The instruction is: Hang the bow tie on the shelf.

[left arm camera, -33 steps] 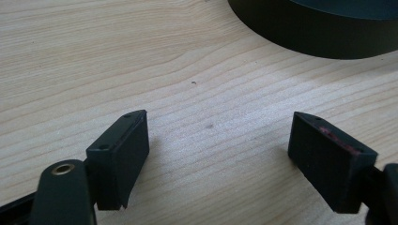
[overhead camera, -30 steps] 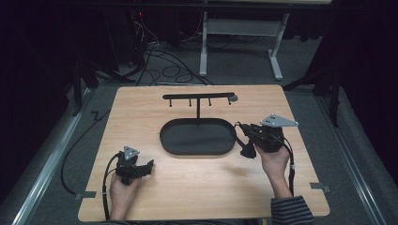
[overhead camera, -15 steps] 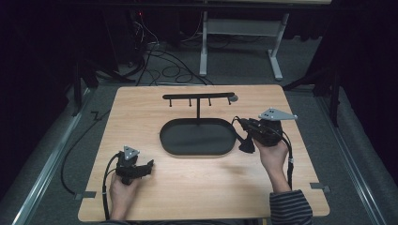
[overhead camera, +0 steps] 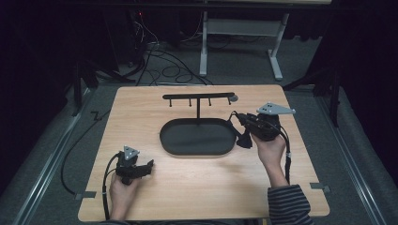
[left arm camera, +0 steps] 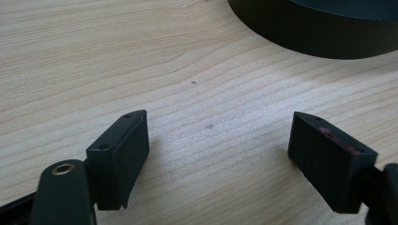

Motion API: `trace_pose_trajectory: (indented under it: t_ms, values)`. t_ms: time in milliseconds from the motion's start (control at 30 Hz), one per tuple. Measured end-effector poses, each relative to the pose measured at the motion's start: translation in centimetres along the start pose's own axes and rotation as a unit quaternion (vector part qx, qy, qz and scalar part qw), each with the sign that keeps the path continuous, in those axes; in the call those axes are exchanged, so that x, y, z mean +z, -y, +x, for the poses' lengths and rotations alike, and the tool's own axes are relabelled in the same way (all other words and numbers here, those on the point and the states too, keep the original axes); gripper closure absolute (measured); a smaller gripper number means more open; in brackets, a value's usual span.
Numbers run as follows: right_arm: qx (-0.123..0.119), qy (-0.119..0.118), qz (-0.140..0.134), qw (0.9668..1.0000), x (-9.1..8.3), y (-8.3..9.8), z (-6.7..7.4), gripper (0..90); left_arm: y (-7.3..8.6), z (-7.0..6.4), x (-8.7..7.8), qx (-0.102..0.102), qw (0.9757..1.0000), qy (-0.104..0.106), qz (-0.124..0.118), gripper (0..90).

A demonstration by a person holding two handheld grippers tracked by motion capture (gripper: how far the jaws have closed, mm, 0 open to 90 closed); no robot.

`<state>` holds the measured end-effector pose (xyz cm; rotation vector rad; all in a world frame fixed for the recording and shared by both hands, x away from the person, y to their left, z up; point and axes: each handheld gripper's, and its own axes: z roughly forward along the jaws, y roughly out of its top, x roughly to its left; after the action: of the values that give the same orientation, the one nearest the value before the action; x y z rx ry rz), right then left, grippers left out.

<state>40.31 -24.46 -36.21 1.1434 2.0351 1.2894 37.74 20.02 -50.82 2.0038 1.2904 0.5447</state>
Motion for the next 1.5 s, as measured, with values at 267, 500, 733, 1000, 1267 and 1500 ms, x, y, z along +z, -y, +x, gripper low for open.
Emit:
trace_pose_trajectory:
  t_ms: [267,500,733,1000,1267,1500]
  values:
    - [-0.006,0.001,0.0,1.0,0.4,-1.1,0.0,90.0,0.0,0.0,0.0,0.0,1.0,0.0,0.0,21.3]
    - [-0.013,0.003,0.002,0.9999,0.8,-2.1,0.0,90.0,0.0,0.0,0.0,0.0,1.0,0.0,0.0,21.3]
    - [-0.017,0.01,0.005,0.9998,1.3,-3.0,-0.1,90.0,0.0,0.0,0.0,0.0,1.0,0.0,0.0,21.3]
    - [-0.013,0.018,0.01,0.9997,2.0,-3.7,-0.5,90.0,0.0,0.0,0.0,0.0,1.0,0.0,0.0,21.2]
    - [-0.005,0.025,0.012,0.9996,3.1,-3.9,-1.1,90.0,0.0,0.0,0.0,0.0,1.0,0.0,0.0,21.2]
    - [-0.004,0.03,0.014,0.9994,3.9,-4.3,-1.3,90.0,0.0,0.0,0.0,0.0,1.0,0.0,0.0,21.2]
